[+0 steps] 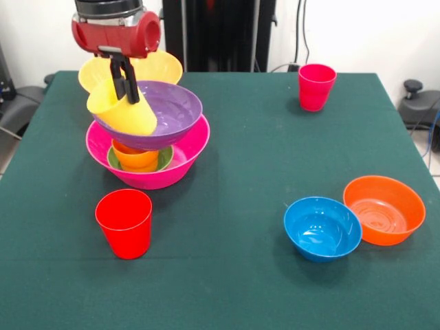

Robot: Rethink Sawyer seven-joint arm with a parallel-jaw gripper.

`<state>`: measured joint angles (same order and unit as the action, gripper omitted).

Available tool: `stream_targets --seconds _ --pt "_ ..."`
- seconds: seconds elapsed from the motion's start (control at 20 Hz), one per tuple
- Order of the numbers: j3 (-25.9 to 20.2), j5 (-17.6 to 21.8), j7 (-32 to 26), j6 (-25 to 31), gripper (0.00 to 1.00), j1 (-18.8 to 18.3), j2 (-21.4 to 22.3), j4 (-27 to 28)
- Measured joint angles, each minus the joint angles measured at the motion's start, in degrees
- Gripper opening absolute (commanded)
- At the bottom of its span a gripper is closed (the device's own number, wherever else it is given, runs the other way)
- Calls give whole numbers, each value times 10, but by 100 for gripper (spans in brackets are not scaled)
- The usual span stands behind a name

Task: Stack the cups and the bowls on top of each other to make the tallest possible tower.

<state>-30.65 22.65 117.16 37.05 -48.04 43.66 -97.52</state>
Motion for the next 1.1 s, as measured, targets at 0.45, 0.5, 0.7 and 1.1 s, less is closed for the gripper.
stream_targets --seconds 0.45,0.5,0.7,1.1 --pt "-9 2 0 0 0 0 0 0" --pt "-10 2 0 0 0 0 1 0" --pt "-14 8 0 0 0 0 7 0" --pt "-25 9 0 15 0 -12 35 7"
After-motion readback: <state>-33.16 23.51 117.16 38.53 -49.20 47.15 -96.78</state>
